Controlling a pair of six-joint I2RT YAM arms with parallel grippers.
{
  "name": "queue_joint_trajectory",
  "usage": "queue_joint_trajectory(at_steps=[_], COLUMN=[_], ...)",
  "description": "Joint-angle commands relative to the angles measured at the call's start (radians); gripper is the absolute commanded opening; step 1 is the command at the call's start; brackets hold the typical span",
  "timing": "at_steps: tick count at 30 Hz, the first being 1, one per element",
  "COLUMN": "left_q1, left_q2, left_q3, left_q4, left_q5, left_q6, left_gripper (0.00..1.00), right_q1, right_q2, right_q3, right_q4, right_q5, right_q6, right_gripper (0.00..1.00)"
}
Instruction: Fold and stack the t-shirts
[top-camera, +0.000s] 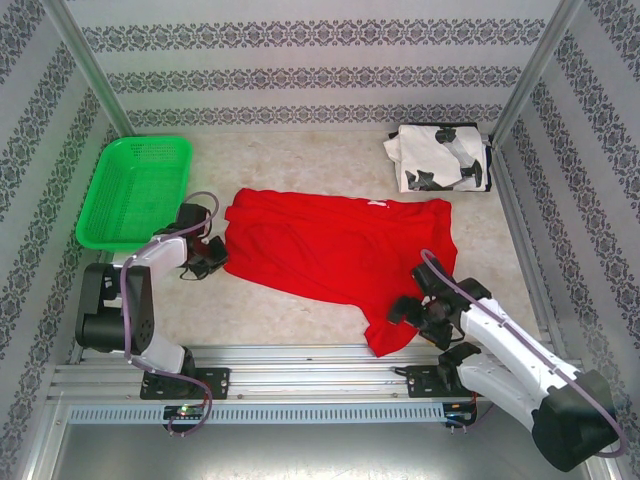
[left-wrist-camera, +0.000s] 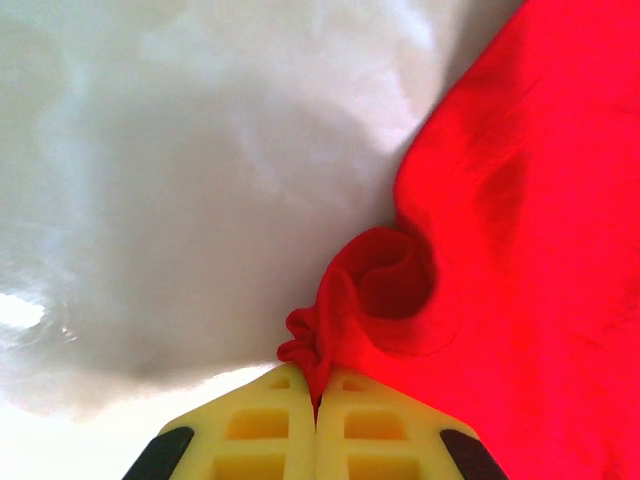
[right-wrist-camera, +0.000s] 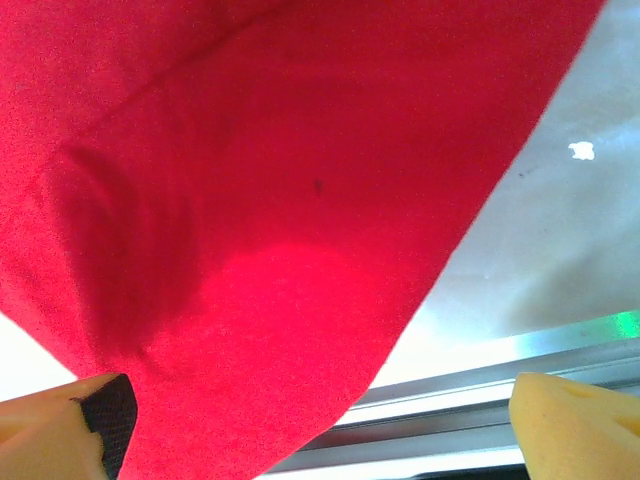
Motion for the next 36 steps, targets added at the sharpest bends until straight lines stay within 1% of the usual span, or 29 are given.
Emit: queue_joint_trajectory(at_steps=[1,3,6,10,12,15,19,22,26,30,32,35,36], left_q1=[0.009,0.009,0.009,0.009,0.009,0.009,0.011,0.011,0.011,0.011,0.011,0.011,0.011], left_q2=[-0.046,-0.064,-0.087,-0.11,-0.118,-0.128,-0.134,-0.132,-0.123,-0.114,-0.107,-0.098,-0.094], left_q3=[0.025,0.035,0.038,0.056,0.066,0.08,0.102,0.127,0.146,0.153,0.152,0.152,0.151], left_q4=[0.029,0.018,0.015,-0.016,-0.024,-0.036,-0.052,-0.069,-0.084,-0.088,-0.088,-0.082,-0.08], left_q5=[0.039,0.054,0.075,0.072,0.075,0.072,0.064,0.058,0.047,0.042,0.043,0.049,0.054], left_q6=[0.003,0.005,0.002,0.024,0.031,0.036,0.047,0.062,0.078,0.091,0.095,0.098,0.1], left_gripper=[0.0,0.0,0.0,0.0,0.0,0.0,0.0,0.0,0.0,0.0,0.0,0.0,0.0], right_q1=[-0.013,-0.007,-0.009,-0.005,-0.001,-0.006,-0.013,-0.026,-0.073,-0.115,-0.134,-0.141,-0.141], right_q2=[0.056,0.118,0.194,0.291,0.328,0.362,0.378,0.373,0.409,0.448,0.487,0.58,0.61], right_q3=[-0.004,0.031,0.054,0.062,0.059,0.059,0.098,0.168,0.236,0.307,0.345,0.403,0.417], right_q4=[0.053,0.056,0.105,0.157,0.18,0.209,0.207,0.162,0.113,0.072,0.057,0.045,0.047], right_q5=[-0.002,0.007,-0.009,-0.01,0.001,0.03,0.064,0.086,0.06,0.042,0.039,0.015,0.008], right_q6=[0.026,0.003,0.006,0.019,0.02,0.028,0.013,-0.034,-0.118,-0.197,-0.236,-0.287,-0.298], right_gripper=[0.91,0.87,0.76,0.63,0.58,0.46,0.21,0.07,0.02,0.02,0.04,0.13,0.18])
